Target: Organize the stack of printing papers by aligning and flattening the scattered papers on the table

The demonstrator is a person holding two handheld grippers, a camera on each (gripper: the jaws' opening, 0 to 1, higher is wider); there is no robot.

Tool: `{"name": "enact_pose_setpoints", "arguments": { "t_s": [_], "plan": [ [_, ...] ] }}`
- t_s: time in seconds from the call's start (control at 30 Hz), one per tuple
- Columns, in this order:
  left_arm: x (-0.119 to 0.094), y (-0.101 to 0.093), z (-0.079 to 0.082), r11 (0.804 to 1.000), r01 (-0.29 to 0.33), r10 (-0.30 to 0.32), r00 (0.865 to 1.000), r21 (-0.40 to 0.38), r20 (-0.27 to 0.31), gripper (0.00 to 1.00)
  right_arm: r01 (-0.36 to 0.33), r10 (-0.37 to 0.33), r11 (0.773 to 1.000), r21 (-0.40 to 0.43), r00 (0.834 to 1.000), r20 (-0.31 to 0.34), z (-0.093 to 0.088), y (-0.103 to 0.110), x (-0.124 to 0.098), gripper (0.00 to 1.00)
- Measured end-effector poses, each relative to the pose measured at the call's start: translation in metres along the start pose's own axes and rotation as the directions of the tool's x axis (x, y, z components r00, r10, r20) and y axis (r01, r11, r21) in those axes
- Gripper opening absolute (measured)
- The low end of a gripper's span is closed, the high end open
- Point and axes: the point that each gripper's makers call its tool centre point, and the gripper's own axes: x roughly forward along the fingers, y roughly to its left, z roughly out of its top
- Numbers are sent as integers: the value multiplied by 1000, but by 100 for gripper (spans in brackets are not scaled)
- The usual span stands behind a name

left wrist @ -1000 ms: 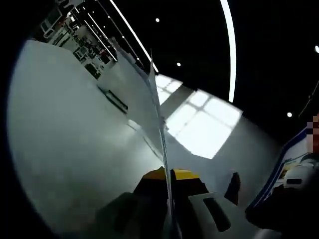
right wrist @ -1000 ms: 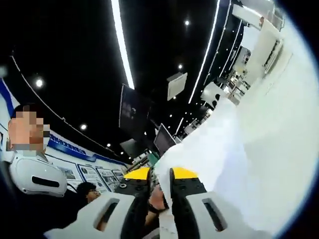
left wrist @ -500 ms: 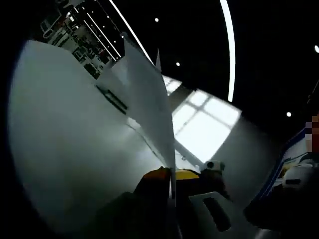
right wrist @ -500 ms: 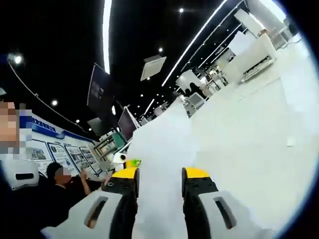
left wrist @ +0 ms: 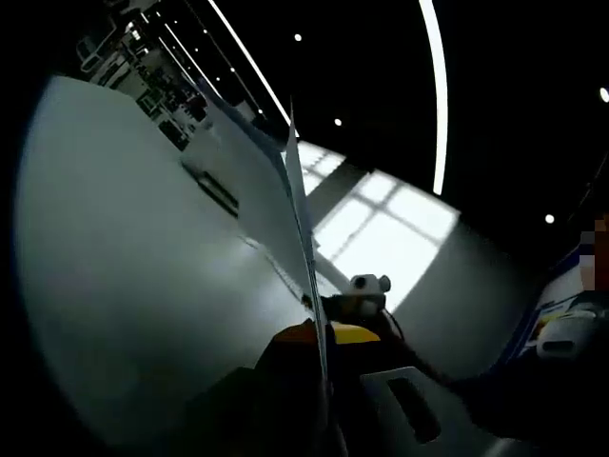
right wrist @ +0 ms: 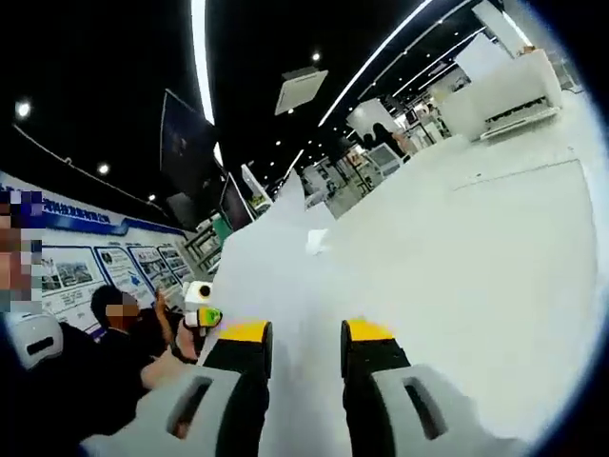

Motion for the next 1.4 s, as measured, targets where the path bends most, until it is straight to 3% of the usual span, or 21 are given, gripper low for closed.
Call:
{"name": "enact_pose_setpoints", "arguments": {
  "t_s": [0.17, 0.4, 0.57, 0.63, 0.73, 0.8, 1.03, 1.27, 1.33, 1.4],
  "plan": [
    [0, 1, 1, 1000, -3, 3, 1000, 4, 4, 7, -83, 81, 995, 54, 996, 32, 5, 13, -3, 0],
    [0, 0, 3, 1000, -3, 3, 1000, -4, 17, 15, -87, 83, 995, 55, 995, 61, 7, 24, -4, 0],
    [1, 0, 4, 1000, -6, 6, 1000, -3, 23, 19, -120, 105, 984, 134, 988, 114, 10, 38, 0, 0],
    [1, 0, 4, 1000, -8, 8, 1000, -2, 25, 20, -134, 100, 967, 216, 982, 161, 17, 39, 0, 0],
    [2, 0, 5, 1000, -7, 7, 1000, -5, 29, 23, -206, 121, 921, 331, 958, 260, 33, 37, -7, 0],
    [2, -2, 5, 1000, 3, -2, 999, -16, 32, 28, -219, 121, 898, 381, 957, 265, 34, 35, -8, 0],
    [3, -6, 6, 1000, 14, -13, 999, -26, 39, 30, -258, 158, 873, 413, 952, 261, 31, 48, 1, 0],
    [2, -5, 8, 999, 17, -15, 999, -31, 43, 31, -411, 267, 789, 456, 899, 347, 48, 82, 4, 0],
    [2, -5, 8, 999, 17, -16, 999, -31, 43, 31, -411, 267, 787, 460, 899, 346, 47, 83, 7, 0],
    [2, -5, 8, 999, 18, -16, 999, -31, 43, 31, -389, 252, 789, 475, 911, 327, 41, 81, 13, 0]
  ]
}}
